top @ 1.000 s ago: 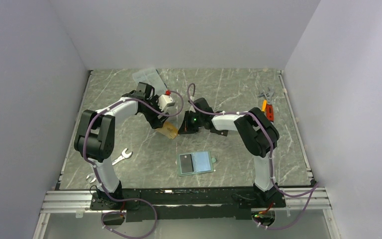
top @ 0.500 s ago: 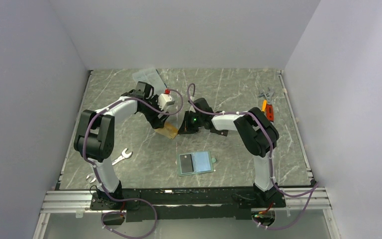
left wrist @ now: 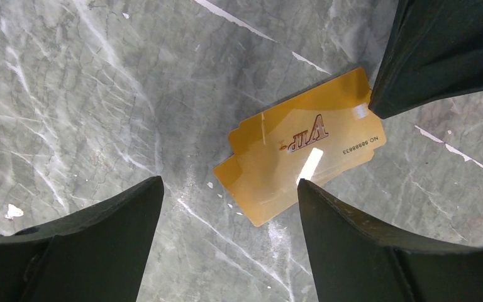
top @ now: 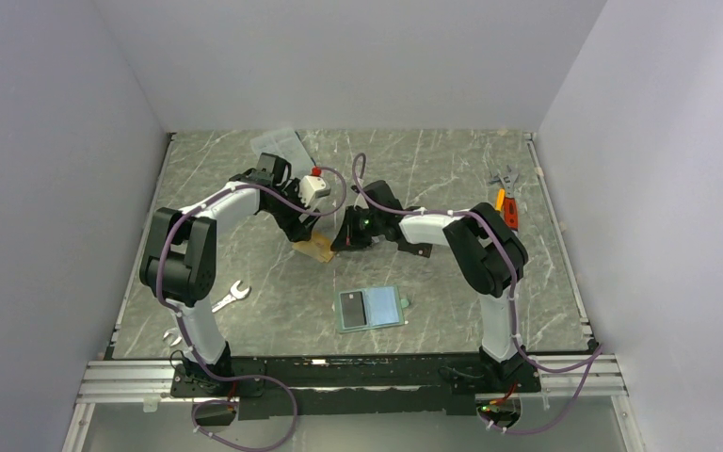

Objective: Put the credit cards into the card holder
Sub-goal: Pick up the credit card from the center of the board.

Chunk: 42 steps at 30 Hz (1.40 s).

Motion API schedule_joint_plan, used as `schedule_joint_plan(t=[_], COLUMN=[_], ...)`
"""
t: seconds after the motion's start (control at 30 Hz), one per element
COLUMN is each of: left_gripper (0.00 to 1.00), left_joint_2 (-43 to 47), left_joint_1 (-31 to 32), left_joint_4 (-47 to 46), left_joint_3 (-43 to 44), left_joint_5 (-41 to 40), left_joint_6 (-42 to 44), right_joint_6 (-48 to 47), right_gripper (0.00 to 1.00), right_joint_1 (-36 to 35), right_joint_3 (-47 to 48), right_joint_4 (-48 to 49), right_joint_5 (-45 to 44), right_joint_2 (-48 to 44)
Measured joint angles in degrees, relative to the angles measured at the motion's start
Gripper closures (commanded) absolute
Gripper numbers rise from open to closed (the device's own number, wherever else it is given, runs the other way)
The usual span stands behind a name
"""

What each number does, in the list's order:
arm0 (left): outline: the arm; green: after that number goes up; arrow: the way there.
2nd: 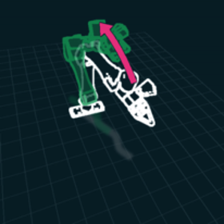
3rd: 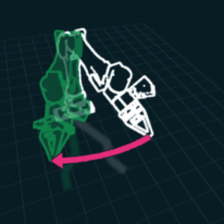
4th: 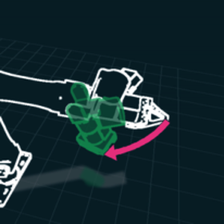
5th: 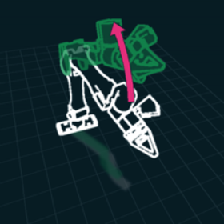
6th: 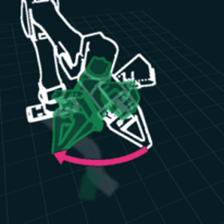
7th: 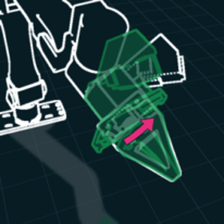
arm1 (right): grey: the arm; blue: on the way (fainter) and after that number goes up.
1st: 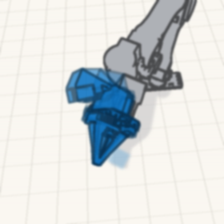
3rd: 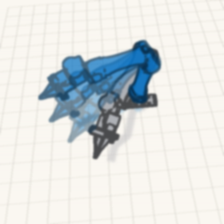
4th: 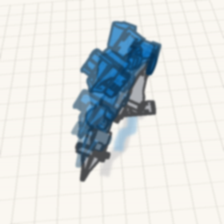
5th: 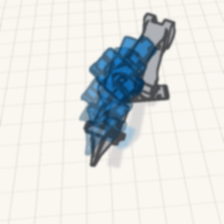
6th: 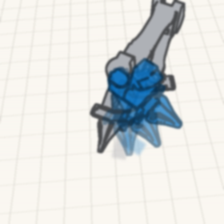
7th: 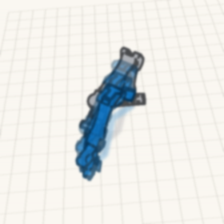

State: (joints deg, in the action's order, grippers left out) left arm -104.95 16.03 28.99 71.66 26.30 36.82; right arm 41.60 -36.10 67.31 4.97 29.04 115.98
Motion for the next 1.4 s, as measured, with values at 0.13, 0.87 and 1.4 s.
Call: schedule_joint_plan(t=[0.13, 0.87, 1.4], left_gripper=[0.16, 0.14, 0.14], left_joint_2=[0.0, 0.0, -0.6], left_joint_1=[0.0, 0.0, 0.0], left_joint_4=[0.0, 1.6, 3.8], left_joint_3=[0.0, 0.2, 2.6], left_joint_5=[0.0, 2.9, 6.9], left_joint_6=[0.0, -0.7, -3.7], right_joint_6=[0.0, 0.2, 1.7], right_gripper=[1.0, 1.0, 1.0], right_joint_1=[0.0, 0.1, 0.8], right_joint_3=[0.6, 0.4, -2.4], right_joint_4=[0.1, 1.2, 5.4], right_joint_5=[-0.2, -1.5, 0.1], right_joint_2=[0.0, 2.2, 2.2])
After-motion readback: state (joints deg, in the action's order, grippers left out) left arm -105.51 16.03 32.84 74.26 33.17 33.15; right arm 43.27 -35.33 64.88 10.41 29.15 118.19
